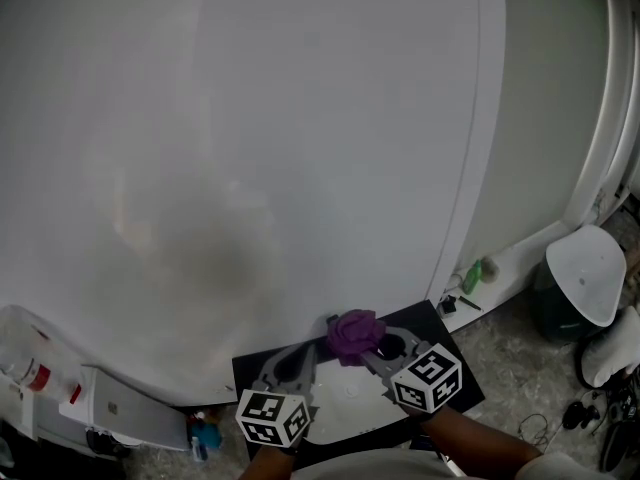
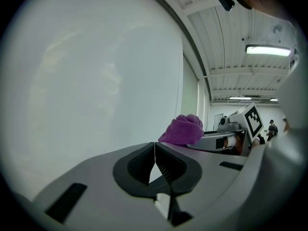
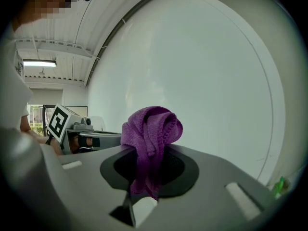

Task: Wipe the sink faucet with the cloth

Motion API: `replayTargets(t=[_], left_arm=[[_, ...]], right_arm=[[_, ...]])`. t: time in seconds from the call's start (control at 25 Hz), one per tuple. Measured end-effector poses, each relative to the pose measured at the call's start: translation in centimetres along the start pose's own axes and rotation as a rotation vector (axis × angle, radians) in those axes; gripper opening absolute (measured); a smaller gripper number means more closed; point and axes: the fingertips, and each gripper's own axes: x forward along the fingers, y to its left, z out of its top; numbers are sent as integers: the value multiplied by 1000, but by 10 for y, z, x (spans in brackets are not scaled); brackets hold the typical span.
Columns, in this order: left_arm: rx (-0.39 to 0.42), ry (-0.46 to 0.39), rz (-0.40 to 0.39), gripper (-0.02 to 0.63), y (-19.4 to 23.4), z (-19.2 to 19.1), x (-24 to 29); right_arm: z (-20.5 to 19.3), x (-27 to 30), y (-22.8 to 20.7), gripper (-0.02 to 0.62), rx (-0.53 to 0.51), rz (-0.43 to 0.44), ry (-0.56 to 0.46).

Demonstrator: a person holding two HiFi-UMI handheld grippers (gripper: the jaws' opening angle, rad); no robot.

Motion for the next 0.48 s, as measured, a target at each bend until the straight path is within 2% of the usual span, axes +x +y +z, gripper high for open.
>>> replayTargets(t=[0.48], left_arm=[[-24,-12,11,9,5,2,-3]], right_arm=[[6,-1,-4,77,9,-4,-14]])
